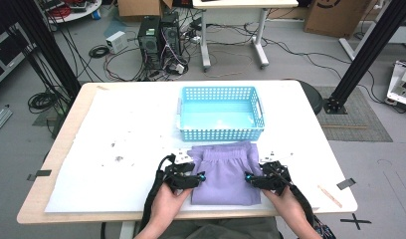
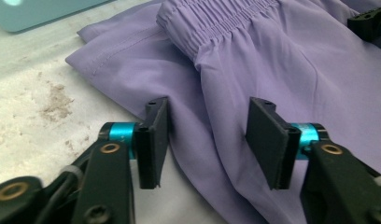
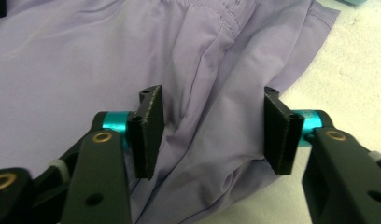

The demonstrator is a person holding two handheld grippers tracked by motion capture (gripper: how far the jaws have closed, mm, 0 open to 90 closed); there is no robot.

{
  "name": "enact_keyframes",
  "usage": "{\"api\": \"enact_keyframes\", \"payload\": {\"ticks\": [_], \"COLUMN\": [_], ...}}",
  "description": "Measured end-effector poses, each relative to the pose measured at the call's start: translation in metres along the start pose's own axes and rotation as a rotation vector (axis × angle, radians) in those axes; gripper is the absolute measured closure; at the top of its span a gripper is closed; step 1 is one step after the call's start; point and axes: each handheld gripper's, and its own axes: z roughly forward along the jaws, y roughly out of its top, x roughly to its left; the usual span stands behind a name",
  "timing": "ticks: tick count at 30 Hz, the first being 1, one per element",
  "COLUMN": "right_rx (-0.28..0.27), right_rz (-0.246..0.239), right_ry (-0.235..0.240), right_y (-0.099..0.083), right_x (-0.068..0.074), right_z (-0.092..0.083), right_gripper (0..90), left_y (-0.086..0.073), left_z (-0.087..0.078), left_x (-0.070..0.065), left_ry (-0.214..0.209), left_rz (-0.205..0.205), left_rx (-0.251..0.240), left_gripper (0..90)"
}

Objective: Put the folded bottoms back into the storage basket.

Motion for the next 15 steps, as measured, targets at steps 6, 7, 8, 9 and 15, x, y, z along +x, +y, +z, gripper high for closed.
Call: {"api": "enact_keyframes", "payload": {"ticks": [6,7,8,9,15], "right_rx": [-0.011,-0.011,-0.016,-0.016,-0.018], "right_rz": [-0.023,-0.027,-0.049,-0.049,-0.057], "right_ry": [0.037,0.037,0.044,0.044,0.077], "right_y": [0.0007,0.0009,0.0016,0.0016,0.0019], "right_x": [0.0021,0.0033,0.0059,0.0059,0.0056], "right_z": [0.0006,0.0009,0.0016,0.0016,0.0022], "right_gripper": [63.2,64.8,70.2,70.2,77.6], "left_y": [0.0022,0.0030,0.0035,0.0038,0.0053], "left_z": [0.0048,0.0062,0.0073,0.0077,0.0095], "left_x": [-0.0028,-0.0044,-0.0058,-0.0063,-0.0039], "left_ry": [-0.025,-0.031,-0.029,-0.030,-0.062], "left_rz": [0.016,0.028,0.037,0.044,0.048], "left_rx": [-0.006,-0.004,-0.006,-0.003,-0.004], "left_gripper": [63.6,65.6,68.3,68.3,77.4]}}
